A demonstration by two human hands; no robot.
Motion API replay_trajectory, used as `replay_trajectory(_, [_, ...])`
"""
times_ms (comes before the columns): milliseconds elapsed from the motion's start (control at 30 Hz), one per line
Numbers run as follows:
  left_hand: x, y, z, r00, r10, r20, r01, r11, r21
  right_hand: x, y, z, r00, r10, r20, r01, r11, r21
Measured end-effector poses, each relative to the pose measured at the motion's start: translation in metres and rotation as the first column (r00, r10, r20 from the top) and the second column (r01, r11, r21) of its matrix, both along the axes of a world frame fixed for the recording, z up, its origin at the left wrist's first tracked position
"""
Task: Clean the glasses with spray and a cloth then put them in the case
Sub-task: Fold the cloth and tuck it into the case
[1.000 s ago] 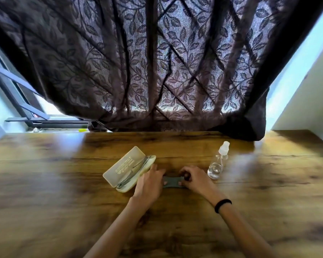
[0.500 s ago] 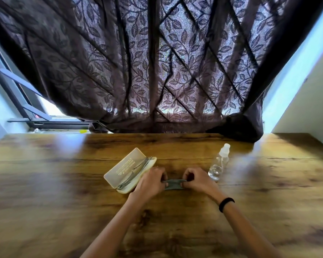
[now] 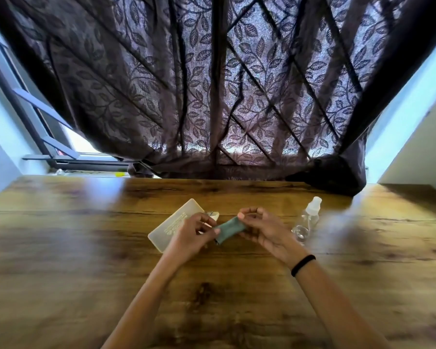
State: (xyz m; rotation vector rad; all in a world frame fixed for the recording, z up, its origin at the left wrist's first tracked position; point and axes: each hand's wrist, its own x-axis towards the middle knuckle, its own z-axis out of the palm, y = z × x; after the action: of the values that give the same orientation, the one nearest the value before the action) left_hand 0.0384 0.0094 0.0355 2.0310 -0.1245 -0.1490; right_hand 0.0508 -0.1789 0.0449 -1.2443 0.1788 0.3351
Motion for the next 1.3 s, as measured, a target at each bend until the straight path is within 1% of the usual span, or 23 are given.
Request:
replay_trajectory(67, [0.002,0.014,0.005,0.997,0.071,-0.030,-0.074,0.994,-0.079,0.010,0.016,0.005,0.997,0.026,0.071,-0.022,0.998,-0.059])
replay_trajectory(133, [0.006,0.031,0.005,0.989,0.150,-0.002,-0.150,0.986,-0.073,0.022,0.035,0.008,0.986,0.052,0.159,-0.029,0.989,-0.144])
replay_trajectory(167, [0.008,0.038,0.005,0.982,0.186,0.025,-0.185,0.982,-0.037,0.027,0.044,0.009,0.976,0.071,0.207,-0.030,0.981,-0.193])
replay_trajectory(233, [0.011,0.050,0.004,0.965,0.245,0.094,-0.253,0.964,0.081,0.037,0.061,0.009,0.950,0.113,0.291,-0.020,0.953,-0.302])
replay_trajectory(333, [0.012,0.060,0.003,0.936,0.291,0.198,-0.329,0.923,0.201,0.048,0.081,0.007,0.897,0.194,0.396,0.034,0.865,-0.501])
replay_trajectory(400, [0.012,0.063,0.001,0.922,0.307,0.237,-0.364,0.897,0.253,0.051,0.090,0.005,0.868,0.237,0.437,0.070,0.813,-0.578])
replay_trajectory(500, [0.014,0.066,-0.003,0.914,0.290,0.284,-0.381,0.855,0.353,0.055,0.103,0.002,0.834,0.303,0.460,0.108,0.729,-0.676])
replay_trajectory(633, [0.013,0.065,-0.012,0.937,0.215,0.276,-0.324,0.830,0.454,0.059,0.111,-0.002,0.787,0.443,0.429,0.142,0.546,-0.826])
replay_trajectory(800, [0.012,0.063,-0.018,0.959,0.155,0.237,-0.261,0.810,0.525,0.056,0.110,-0.008,0.767,0.524,0.370,0.136,0.431,-0.892])
replay_trajectory(933, [0.009,0.061,-0.017,0.966,0.096,0.242,-0.220,0.796,0.564,0.050,0.103,-0.010,0.773,0.535,0.342,0.110,0.417,-0.902])
replay_trajectory(1033, [0.005,0.057,-0.011,0.954,0.064,0.293,-0.232,0.776,0.586,0.045,0.095,-0.009,0.770,0.542,0.336,0.106,0.411,-0.906])
replay_trajectory(1100, [0.005,0.056,-0.007,0.945,0.058,0.321,-0.251,0.759,0.601,0.043,0.091,-0.009,0.770,0.541,0.339,0.093,0.430,-0.898])
replay_trajectory(1200, [0.009,0.056,-0.004,0.939,0.056,0.338,-0.254,0.776,0.577,0.042,0.084,-0.009,0.773,0.543,0.328,0.051,0.461,-0.886])
replay_trajectory(1300, [0.016,0.058,-0.003,0.951,0.082,0.300,-0.248,0.780,0.574,0.041,0.077,-0.011,0.777,0.541,0.321,0.015,0.495,-0.869])
